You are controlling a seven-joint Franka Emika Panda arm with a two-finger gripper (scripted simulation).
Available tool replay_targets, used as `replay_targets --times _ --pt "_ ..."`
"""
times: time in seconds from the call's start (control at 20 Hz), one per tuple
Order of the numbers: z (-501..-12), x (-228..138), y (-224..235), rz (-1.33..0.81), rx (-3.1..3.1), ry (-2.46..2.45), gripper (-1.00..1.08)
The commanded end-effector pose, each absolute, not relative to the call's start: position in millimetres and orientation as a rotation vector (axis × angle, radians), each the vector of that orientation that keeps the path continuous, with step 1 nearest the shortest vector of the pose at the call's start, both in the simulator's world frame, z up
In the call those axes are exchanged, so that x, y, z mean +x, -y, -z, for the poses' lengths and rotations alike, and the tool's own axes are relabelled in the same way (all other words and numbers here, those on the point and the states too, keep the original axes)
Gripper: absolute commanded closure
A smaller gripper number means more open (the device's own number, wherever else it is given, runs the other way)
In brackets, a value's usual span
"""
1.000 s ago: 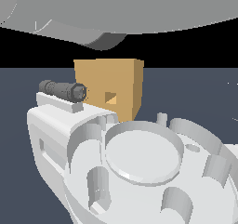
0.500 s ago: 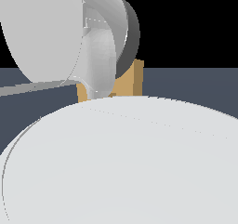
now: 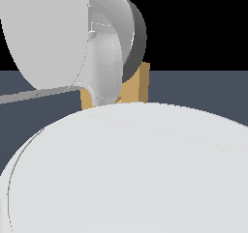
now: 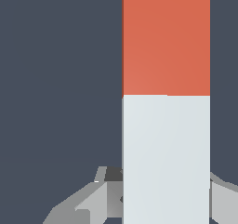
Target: Insert the peg into the horizontal hole in a box.
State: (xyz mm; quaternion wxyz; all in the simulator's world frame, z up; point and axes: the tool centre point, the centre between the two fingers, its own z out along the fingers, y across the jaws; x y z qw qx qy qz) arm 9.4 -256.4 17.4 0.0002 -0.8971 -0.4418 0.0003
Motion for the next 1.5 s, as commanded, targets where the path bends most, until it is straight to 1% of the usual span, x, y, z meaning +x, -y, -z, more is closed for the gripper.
replay_targets --times 0.0,0.35,0.7,1.0,1.45 --pt "-18 10 256 0.000 -2.818 1.388 1.08" --pt "-19 8 251 -0.001 -2.813 1.399 1.08" --pt "-27 1 228 0.000 -2.787 1.449 1.08" --pt "-39 -13 190 0.000 -2.744 1.530 1.08" --pt "-65 -48 115 0.000 -2.648 1.691 1.08"
